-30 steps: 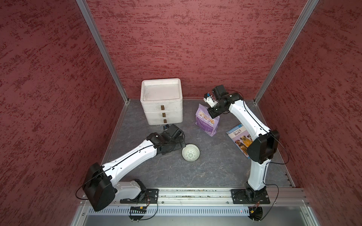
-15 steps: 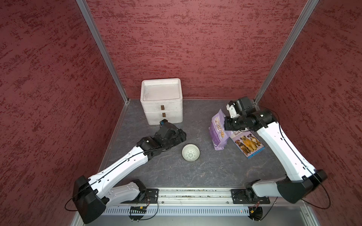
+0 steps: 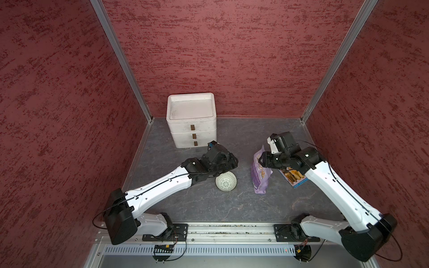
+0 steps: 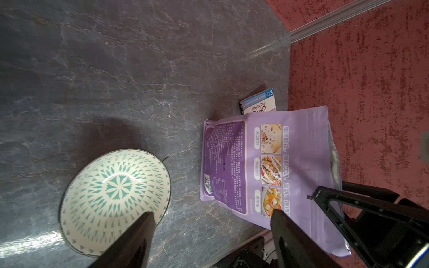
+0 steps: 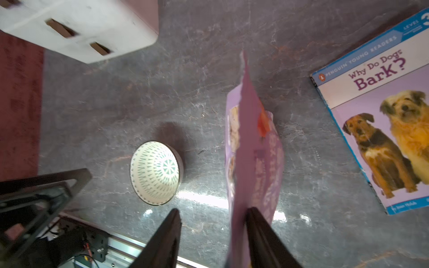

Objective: Pour the oats into the breakfast bowl
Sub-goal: Place the oats bag at the center of the board, then open the oats bag at the center of the board.

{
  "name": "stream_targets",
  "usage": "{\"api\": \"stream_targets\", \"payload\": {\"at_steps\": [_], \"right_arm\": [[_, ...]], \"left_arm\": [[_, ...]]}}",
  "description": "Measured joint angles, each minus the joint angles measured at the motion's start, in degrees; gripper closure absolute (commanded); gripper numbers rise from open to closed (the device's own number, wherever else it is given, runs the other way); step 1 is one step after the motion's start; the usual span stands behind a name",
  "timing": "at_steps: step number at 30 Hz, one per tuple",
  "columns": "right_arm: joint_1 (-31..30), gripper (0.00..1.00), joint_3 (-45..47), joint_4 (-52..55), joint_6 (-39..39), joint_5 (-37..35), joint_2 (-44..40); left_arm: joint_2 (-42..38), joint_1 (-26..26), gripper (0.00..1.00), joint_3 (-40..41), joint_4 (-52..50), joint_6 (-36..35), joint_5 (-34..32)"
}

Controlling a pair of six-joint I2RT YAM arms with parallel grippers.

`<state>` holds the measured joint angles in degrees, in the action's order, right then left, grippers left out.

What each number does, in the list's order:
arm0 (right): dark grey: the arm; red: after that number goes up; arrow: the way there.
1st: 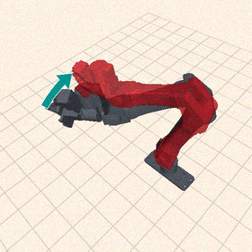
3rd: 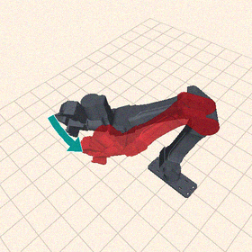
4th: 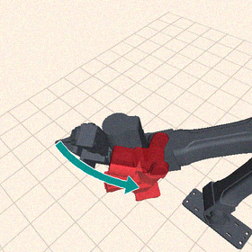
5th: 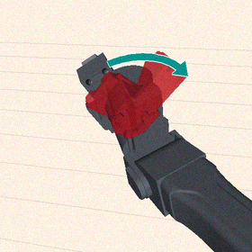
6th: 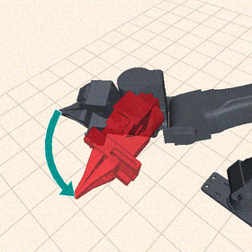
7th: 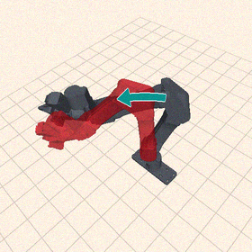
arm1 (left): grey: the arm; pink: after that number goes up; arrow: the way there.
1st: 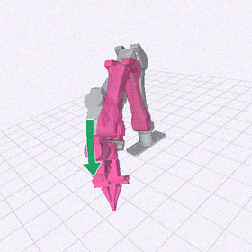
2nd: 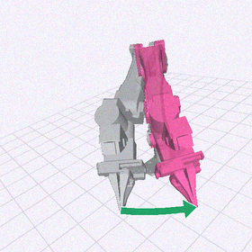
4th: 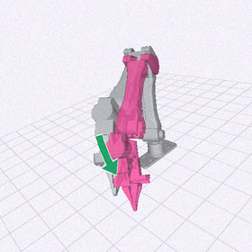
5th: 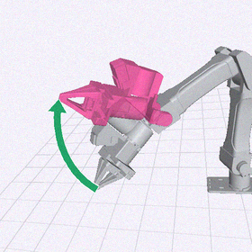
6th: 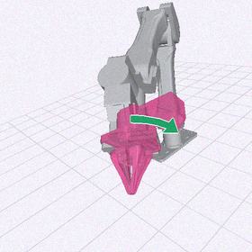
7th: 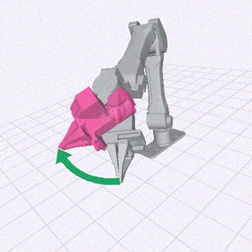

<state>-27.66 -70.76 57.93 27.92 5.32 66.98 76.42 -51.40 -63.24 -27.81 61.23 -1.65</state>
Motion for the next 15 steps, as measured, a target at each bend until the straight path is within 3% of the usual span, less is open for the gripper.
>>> {"api": "stream_targets", "payload": {"at_steps": [6, 15], "right_arm": [[1.3, 0.45, 1.1, -3.5, 2.8, 1.2, -3.5], [6.9, 0.66, 7.4, -10.3, 8.7, 4.6, -9.3]], "left_arm": [[4.7, -2.4, 0.18, -2.4, 3.3, 1.4, 1.1], [7.2, -3.4, 0.17, -3.7, 4.8, 2.6, 1.8]]}}
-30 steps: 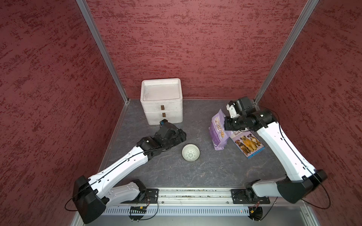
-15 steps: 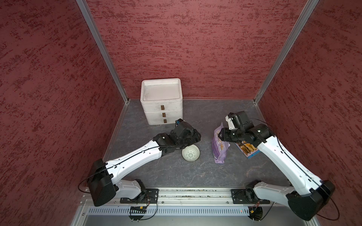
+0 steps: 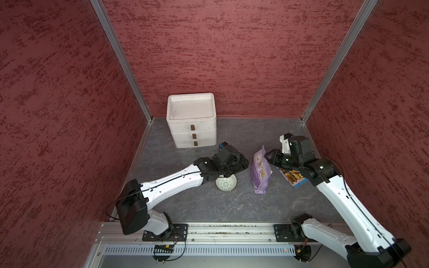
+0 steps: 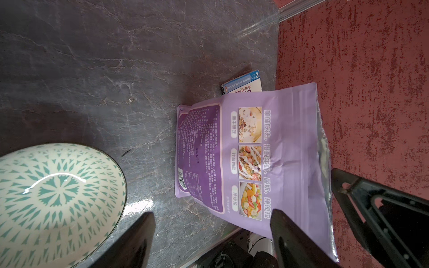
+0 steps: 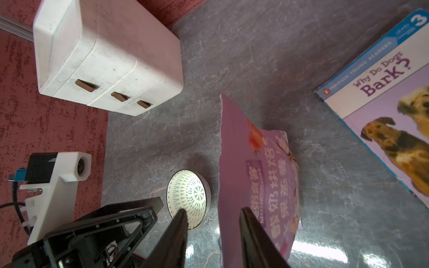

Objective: Pour the oats into the breakfast bowl
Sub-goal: Open the oats bag at the center of the board.

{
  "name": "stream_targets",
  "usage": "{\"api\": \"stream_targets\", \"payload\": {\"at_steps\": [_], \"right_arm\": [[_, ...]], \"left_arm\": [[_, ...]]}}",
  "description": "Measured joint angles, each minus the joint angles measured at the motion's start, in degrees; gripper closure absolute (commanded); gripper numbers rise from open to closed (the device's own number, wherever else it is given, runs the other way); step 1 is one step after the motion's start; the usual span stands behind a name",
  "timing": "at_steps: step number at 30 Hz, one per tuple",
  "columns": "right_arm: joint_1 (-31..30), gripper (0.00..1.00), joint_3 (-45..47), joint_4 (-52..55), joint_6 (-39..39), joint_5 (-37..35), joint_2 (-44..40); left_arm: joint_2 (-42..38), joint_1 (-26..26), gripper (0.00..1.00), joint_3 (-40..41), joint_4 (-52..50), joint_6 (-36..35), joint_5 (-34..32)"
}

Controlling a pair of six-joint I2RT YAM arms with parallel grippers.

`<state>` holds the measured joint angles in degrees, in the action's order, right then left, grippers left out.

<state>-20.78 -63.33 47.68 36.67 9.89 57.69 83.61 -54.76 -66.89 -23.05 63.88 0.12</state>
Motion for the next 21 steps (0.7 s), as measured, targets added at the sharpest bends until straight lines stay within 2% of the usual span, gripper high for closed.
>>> {"api": "stream_targets", "payload": {"at_steps": [7, 13, 21], "right_arm": [[2.0, 0.7, 2.3, -2.8, 1.3, 1.6, -0.5], [2.3, 0.81, 2.8, -3.4, 0.9, 2.4, -0.1], [2.5, 0.86, 3.4, -4.0, 0.6, 2.5, -0.7]], "left_arm": [[0.0, 0.0, 0.17, 0.0, 0.2, 0.8, 0.0], [0.0, 0.0, 0.16, 0.0, 0.2, 0.9, 0.3], [0.0, 0.0, 0.16, 0.0, 0.2, 1.3, 1.0]]}}
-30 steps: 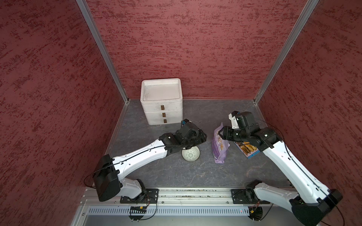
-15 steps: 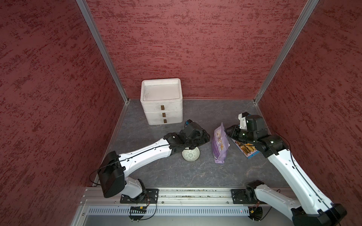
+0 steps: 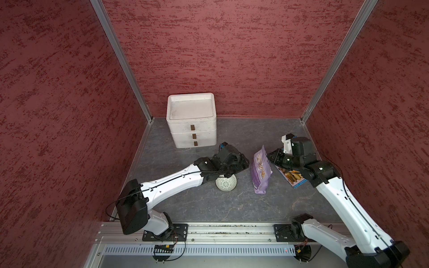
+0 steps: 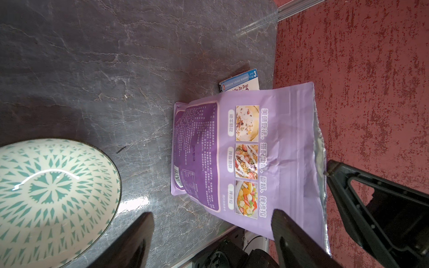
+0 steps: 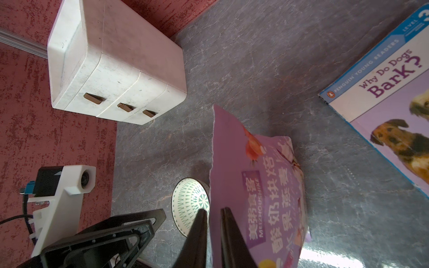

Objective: Pour the oats into the breakfast bowl
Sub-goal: Open the oats bag at the center of the board.

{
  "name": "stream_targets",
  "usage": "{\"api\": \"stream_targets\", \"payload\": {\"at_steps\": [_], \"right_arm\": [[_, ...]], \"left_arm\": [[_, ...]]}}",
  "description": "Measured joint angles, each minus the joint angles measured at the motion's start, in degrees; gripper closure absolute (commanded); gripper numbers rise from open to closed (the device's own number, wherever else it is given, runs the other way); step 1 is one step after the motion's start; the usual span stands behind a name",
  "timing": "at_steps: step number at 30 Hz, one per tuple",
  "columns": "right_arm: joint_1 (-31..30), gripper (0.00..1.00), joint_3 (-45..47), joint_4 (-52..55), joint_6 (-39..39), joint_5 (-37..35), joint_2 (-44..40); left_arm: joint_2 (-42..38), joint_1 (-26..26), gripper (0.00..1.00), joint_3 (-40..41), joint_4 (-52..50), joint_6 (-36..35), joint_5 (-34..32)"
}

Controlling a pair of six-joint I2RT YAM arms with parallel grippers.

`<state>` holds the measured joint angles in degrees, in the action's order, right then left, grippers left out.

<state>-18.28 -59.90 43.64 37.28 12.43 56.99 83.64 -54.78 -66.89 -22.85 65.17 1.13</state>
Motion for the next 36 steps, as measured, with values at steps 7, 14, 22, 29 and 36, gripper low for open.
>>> {"api": "stream_targets", "payload": {"at_steps": [7, 14, 22, 29, 36], "right_arm": [[0.3, 0.91, 0.4, -0.2, -0.5, 0.0, -0.1], [0.5, 0.95, 1.3, -0.9, -0.7, 0.7, -0.3], [1.0, 0.79, 1.9, -1.5, -0.3, 1.6, -0.9], [1.2, 0.75, 2.0, -0.9, 0.0, 1.8, -0.9], [1.3, 0.74, 2.0, -1.3, 2.2, 3.7, -2.0]], "left_arm": [[0.0, 0.0, 0.16, 0.0, 0.1, 0.2, 0.1], [0.0, -0.2, 0.16, 0.0, 0.2, 0.6, 0.3], [0.0, -0.2, 0.16, 0.0, 0.8, 0.6, 0.3], [0.0, -0.2, 0.16, 0.0, 1.0, 0.6, 0.3], [0.0, -0.2, 0.16, 0.0, 1.0, 0.6, 0.3]]}}
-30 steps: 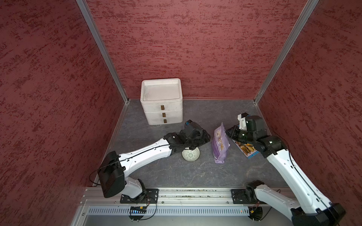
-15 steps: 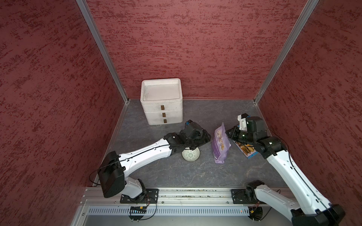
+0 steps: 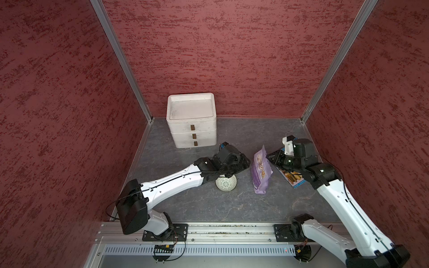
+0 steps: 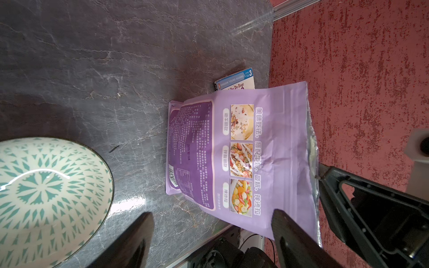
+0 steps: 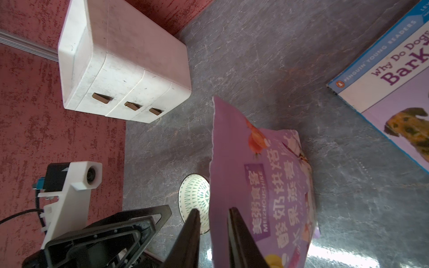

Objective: Pour the oats into the breakfast bowl
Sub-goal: Open the oats bag at the center of the board.

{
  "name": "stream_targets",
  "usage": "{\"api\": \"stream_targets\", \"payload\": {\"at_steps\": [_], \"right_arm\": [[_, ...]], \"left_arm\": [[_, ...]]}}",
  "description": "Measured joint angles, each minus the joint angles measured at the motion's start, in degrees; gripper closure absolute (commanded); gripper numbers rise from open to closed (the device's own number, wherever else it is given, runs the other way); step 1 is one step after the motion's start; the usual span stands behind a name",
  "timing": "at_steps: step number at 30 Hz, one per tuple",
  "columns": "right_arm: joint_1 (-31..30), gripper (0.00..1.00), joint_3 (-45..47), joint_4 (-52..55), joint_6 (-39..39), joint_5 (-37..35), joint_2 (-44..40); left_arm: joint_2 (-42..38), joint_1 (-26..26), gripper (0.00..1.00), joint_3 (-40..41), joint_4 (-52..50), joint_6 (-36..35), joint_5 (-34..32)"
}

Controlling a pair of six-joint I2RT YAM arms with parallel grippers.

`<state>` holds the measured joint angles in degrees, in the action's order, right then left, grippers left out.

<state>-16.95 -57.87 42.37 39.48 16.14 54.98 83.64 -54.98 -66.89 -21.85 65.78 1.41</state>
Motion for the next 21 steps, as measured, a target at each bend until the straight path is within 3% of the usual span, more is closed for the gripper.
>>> {"api": "stream_targets", "payload": {"at_steps": [9, 17, 21], "right_arm": [[0.1, 0.77, 0.1, -0.5, 0.8, 0.7, -0.1], [0.2, 0.92, 1.0, -0.6, 0.7, 0.5, 0.6], [0.2, 0.92, 1.0, -0.6, 1.1, 0.4, 0.4]], "left_arm": [[0.0, 0.0, 0.16, 0.0, 0.0, 0.0, 0.0], [0.0, 0.0, 0.16, 0.0, 0.0, 0.0, 0.0], [0.0, 0.0, 0.16, 0.0, 0.0, 0.0, 0.0]]}}
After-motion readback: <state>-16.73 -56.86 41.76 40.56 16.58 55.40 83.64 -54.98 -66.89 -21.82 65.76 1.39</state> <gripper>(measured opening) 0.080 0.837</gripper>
